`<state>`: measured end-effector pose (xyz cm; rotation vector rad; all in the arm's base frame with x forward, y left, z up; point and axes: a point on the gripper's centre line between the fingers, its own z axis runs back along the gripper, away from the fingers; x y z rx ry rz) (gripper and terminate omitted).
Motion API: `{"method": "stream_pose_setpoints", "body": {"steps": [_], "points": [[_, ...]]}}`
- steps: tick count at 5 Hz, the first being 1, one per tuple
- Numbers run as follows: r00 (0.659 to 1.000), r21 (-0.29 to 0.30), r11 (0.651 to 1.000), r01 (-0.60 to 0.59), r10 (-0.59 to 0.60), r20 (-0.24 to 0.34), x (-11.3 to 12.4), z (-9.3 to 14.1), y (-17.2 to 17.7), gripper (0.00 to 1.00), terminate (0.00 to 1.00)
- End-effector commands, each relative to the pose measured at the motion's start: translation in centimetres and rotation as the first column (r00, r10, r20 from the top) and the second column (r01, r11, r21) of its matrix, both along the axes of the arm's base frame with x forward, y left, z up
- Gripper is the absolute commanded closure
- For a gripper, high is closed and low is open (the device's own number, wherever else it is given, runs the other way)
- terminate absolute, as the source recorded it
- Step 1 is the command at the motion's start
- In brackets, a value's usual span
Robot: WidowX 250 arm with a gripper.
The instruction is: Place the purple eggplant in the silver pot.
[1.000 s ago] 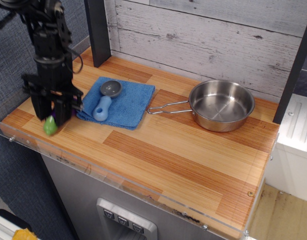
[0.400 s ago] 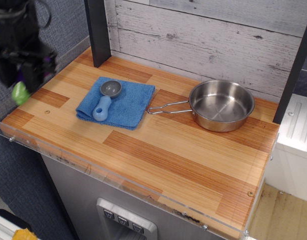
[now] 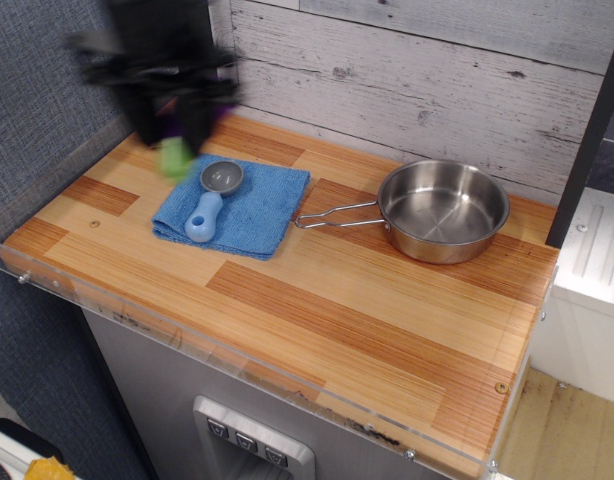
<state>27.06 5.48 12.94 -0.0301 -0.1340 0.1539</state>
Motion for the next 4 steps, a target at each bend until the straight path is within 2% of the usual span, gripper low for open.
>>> {"method": "stream_pose_setpoints", "body": {"steps": [1,2,3,4], "points": [[0.990,-0.020,0.990,0.138,-0.137,0.019,6.6,1.1,-9.2,1.00,0.00],[0.985,0.017,0.985,0.173,-0.173,-0.008,7.6,0.1,-11.3,1.00,0.00],[0.983,0.052,0.983,0.176,-0.174,-0.053,7.2,-1.4,-11.6,1.00,0.00],[0.986,0.075,0.985,0.153,-0.148,-0.074,6.4,-2.6,-10.6,1.00,0.00]]}}
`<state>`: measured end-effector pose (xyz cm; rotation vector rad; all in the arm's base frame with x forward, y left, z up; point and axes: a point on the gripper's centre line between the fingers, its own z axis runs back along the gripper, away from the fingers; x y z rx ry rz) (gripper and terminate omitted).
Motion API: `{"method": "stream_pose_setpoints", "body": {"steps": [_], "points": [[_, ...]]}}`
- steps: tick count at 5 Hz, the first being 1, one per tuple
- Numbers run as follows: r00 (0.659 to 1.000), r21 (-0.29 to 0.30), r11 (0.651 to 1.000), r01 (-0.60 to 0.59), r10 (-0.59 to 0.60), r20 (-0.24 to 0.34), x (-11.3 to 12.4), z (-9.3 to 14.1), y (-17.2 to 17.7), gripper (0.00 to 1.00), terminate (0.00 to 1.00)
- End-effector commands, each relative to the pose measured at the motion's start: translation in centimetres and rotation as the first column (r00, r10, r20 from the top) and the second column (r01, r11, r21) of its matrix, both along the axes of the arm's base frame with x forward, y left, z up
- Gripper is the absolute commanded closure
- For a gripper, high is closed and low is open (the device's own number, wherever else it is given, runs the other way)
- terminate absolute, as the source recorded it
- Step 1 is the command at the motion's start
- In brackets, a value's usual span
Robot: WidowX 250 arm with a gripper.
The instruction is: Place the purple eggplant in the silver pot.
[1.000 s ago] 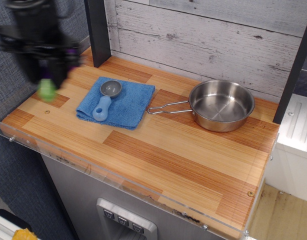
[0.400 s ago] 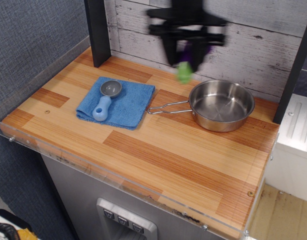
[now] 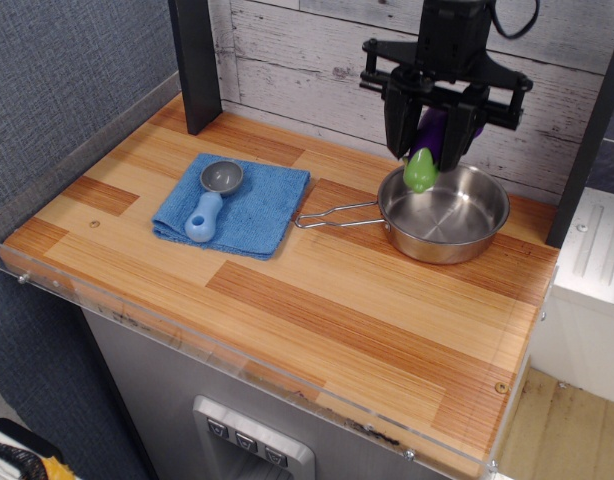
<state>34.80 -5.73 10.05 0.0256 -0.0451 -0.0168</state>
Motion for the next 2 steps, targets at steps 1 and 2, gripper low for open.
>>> {"method": "stream_pose_setpoints", "body": {"steps": [1,2], "points": [[0.999,0.025,0.999,-0.037,0.037,0.005,-1.6,-1.8,1.9,1.00,0.00],[0.999,0.005,0.999,-0.046,0.046,0.015,-1.2,-2.8,2.4,1.00,0.00]]}}
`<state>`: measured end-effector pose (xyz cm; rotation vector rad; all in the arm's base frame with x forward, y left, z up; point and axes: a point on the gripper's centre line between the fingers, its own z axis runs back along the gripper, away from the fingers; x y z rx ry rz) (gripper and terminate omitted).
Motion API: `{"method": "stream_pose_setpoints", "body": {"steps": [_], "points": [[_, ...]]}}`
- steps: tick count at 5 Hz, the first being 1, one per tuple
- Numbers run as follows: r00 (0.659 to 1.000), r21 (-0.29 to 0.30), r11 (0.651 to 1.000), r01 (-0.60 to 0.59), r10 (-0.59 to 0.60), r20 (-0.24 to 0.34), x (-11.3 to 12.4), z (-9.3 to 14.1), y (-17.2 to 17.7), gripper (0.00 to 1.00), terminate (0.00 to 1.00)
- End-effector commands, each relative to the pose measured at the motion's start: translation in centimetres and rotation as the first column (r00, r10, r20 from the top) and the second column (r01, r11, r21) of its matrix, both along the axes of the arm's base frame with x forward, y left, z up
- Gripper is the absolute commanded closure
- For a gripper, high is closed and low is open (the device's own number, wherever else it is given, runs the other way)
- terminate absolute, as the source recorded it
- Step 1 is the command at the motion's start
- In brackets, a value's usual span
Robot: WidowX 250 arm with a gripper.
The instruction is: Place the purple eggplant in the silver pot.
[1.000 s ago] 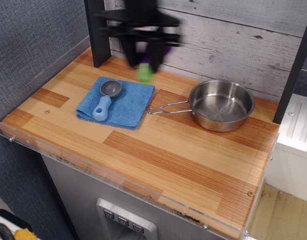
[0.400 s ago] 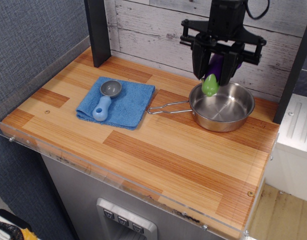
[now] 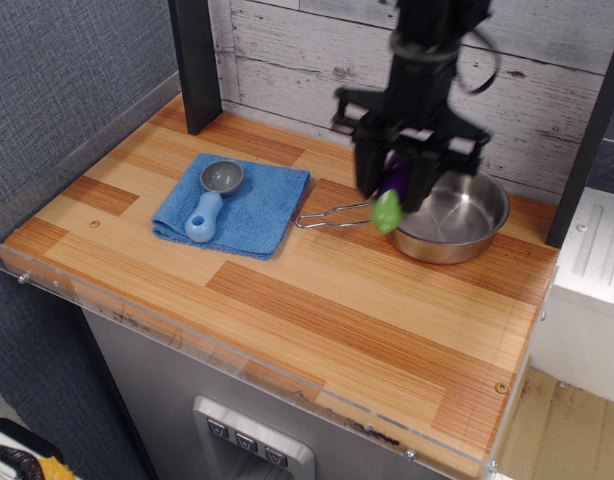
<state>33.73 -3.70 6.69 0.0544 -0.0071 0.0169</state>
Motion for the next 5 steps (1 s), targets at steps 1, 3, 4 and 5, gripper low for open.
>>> {"method": "stream_pose_setpoints", "body": {"steps": [1,3,4,5], "points": [[0.995,-0.056,0.998,-0.002,0.008,0.103,0.8,0.7,-0.1,1.00,0.00],[0.989,-0.081,0.996,0.040,-0.028,0.145,1.6,1.5,-1.4,0.00,0.00],[0.990,-0.083,0.996,0.045,-0.033,0.135,1.3,1.5,-1.3,0.00,0.00],[0.987,-0.074,0.996,0.047,-0.034,0.159,0.3,3.4,-0.8,0.00,0.00]]}}
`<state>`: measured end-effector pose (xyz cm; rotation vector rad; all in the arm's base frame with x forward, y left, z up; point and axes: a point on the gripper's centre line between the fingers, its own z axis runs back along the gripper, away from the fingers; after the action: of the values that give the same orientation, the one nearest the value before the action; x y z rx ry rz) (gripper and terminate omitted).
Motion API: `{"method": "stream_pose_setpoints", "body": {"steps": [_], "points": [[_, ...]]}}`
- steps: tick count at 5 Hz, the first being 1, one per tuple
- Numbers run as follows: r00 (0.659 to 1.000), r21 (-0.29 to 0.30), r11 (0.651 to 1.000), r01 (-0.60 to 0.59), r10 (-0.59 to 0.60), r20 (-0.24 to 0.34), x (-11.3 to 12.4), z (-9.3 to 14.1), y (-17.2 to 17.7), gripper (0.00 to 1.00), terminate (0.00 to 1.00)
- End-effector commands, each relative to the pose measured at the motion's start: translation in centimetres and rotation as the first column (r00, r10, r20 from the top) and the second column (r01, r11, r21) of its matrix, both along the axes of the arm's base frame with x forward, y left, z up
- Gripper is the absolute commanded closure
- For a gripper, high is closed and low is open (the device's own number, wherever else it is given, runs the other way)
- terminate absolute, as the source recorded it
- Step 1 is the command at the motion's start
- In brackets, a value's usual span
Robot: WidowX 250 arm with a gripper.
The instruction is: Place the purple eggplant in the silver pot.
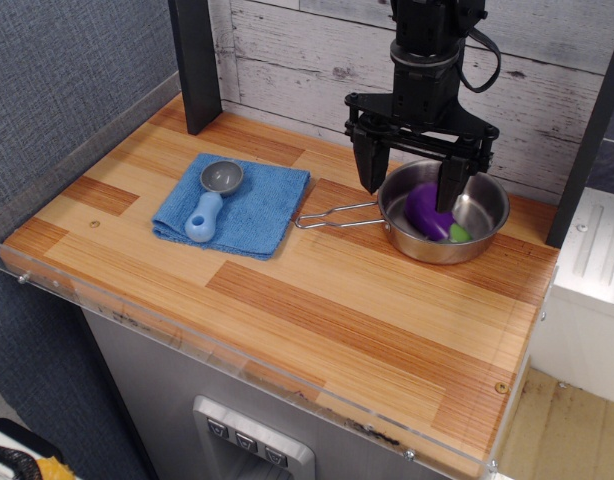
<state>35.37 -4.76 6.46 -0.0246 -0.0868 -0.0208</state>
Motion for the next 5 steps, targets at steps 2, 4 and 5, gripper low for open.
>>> {"method": "stream_pose_setpoints", "body": {"steps": [2,4,5], "points": [[0.986,0.031,0.998,-0.047,0.041,0.159,-6.6,9.7,3.8,0.00,0.00],[0.996,0.037,0.997,-0.062,0.059,0.071,-8.9,7.4,6.7,0.00,0.00],[0.999,0.032,0.999,-0.036,0.036,0.022,-8.9,6.1,7.6,0.00,0.00]]}}
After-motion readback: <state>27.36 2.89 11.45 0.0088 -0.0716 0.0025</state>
